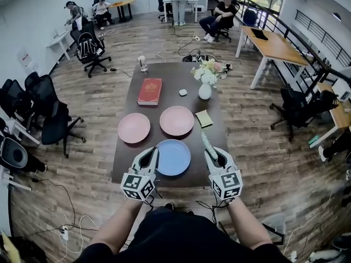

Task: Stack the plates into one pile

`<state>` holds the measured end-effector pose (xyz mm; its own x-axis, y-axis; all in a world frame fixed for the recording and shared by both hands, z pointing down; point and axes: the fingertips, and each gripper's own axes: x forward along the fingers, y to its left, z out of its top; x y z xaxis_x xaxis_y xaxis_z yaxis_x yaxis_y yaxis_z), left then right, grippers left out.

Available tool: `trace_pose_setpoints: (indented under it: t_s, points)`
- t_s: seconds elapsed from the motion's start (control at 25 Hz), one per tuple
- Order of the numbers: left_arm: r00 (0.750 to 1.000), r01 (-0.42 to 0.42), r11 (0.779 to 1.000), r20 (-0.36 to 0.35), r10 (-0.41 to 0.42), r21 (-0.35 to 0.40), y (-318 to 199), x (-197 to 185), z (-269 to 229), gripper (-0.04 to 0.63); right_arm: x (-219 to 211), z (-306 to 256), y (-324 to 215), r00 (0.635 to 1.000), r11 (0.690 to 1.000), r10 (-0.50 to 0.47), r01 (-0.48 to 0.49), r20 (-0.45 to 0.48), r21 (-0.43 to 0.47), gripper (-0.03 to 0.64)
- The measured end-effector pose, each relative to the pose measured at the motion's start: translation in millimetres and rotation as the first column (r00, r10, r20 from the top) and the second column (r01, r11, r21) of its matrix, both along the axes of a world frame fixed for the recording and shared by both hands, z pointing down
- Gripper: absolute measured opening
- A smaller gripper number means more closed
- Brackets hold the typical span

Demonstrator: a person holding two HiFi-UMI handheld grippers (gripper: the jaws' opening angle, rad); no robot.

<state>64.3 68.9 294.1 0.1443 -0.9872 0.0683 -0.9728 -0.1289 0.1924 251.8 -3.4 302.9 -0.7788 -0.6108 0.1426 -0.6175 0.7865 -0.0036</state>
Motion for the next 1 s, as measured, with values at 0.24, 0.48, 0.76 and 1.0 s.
trace_pose_setpoints:
  t_s: [0.24, 0.48, 0.76, 1.0]
  points:
    - [0.998, 0.07, 0.997, 0.002, -0.07, -0.01, 14, -8, 1, -0.005, -7, 5, 6, 0.998, 0.999, -0.053, 0.053, -0.026, 0.012, 0.084]
    - [0.99, 0.143, 0.989, 0.017, -0.143, -0.02, 35, -20, 1, -0.005, -25, 13, 12, 0.992, 0.993, -0.116, 0.117, -0.058, 0.019, 0.084]
    - [0.975, 0.22, 0.974, 0.026, -0.219, -0.045, 59, -42, 8, -0.005, -51, 24, 20, 0.981, 0.984, -0.18, 0.18, -0.067, 0.004, 0.084]
    - [0.968, 0.252, 0.966, 0.025, -0.251, -0.061, 59, -73, 14, -0.005, -84, 31, 20, 0.976, 0.98, -0.2, 0.2, -0.086, -0.012, 0.084]
